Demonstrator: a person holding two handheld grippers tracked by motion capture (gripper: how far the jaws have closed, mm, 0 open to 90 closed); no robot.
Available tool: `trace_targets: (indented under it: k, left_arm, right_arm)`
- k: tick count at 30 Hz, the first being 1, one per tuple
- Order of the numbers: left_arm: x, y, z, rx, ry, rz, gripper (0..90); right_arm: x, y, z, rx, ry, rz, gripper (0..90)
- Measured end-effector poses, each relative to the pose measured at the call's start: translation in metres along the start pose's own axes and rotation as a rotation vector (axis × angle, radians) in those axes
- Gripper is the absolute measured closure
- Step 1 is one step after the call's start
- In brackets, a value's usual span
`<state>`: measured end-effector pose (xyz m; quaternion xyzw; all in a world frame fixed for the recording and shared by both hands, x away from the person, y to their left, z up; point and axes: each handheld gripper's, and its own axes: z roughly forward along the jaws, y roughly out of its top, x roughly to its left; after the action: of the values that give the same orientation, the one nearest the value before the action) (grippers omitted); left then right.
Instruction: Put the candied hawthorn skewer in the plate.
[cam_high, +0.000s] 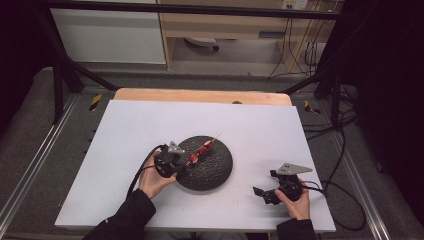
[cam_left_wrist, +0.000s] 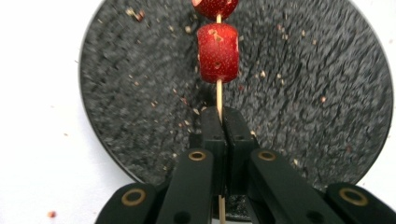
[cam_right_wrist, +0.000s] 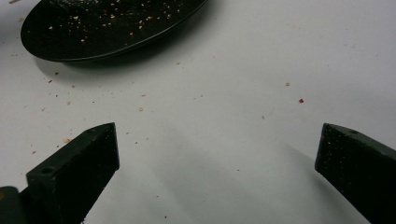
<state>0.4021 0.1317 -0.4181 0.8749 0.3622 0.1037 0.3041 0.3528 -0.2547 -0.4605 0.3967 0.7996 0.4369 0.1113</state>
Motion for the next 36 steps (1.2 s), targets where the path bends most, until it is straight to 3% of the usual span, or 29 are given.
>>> trace_targets:
  k: [6,19,25,36]
  left_arm:
    - [-0.004,0.001,0.006,0.03,0.007,0.019,88.4]
    - [-0.006,0.0,0.006,0.04,0.002,0.03,86.6]
    - [-0.005,-0.003,-0.002,0.004,-0.022,0.032,72.9]
    - [0.004,-0.012,-0.029,-0.084,-0.064,0.047,39.6]
  right_arm:
    - [0.0,0.0,0.0,-0.001,0.005,0.0,0.5]
    - [0.0,0.0,0.0,0.0,0.006,-0.002,0.5]
    - [0.0,0.0,0.0,-0.004,0.005,0.001,0.5]
    - [0.0,0.001,-0.002,-0.014,0.008,0.014,0.5]
